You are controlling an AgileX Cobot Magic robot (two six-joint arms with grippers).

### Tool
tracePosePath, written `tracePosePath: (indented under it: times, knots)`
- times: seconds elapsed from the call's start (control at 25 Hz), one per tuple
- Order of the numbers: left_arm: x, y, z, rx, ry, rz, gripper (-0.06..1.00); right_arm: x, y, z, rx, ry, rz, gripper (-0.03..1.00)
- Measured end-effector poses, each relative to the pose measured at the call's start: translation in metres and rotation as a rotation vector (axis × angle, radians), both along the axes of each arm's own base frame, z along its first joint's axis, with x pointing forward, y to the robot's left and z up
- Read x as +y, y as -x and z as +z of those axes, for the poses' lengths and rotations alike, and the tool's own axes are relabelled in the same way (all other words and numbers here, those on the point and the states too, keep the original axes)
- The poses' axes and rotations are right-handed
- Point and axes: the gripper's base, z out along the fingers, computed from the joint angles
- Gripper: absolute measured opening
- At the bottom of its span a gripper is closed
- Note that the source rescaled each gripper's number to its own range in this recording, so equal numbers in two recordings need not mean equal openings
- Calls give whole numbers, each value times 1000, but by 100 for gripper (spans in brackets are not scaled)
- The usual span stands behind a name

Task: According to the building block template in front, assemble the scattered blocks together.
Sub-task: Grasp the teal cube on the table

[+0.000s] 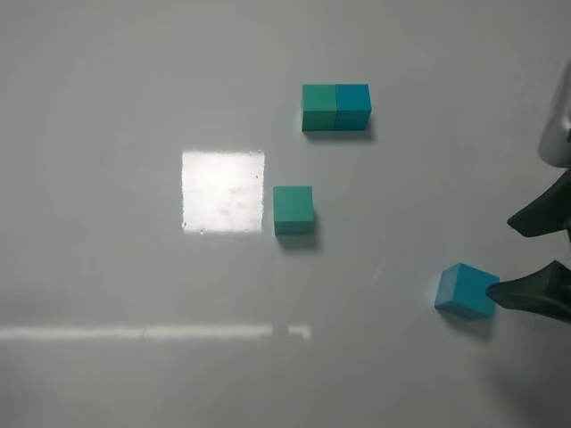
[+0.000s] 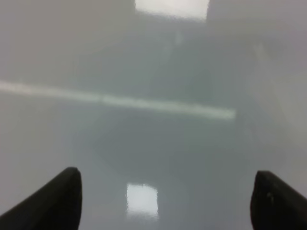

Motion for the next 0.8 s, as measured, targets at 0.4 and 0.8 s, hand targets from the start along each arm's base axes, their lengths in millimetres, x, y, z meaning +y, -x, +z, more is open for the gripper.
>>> tracePosePath:
  times: [0.4,0.8]
  knots:
    - [0,0,0,0,0,0,86,14,-11,-23,29,68,33,83]
    - [0,0,0,0,0,0,86,9,-17,-43,-17,133,-1,83]
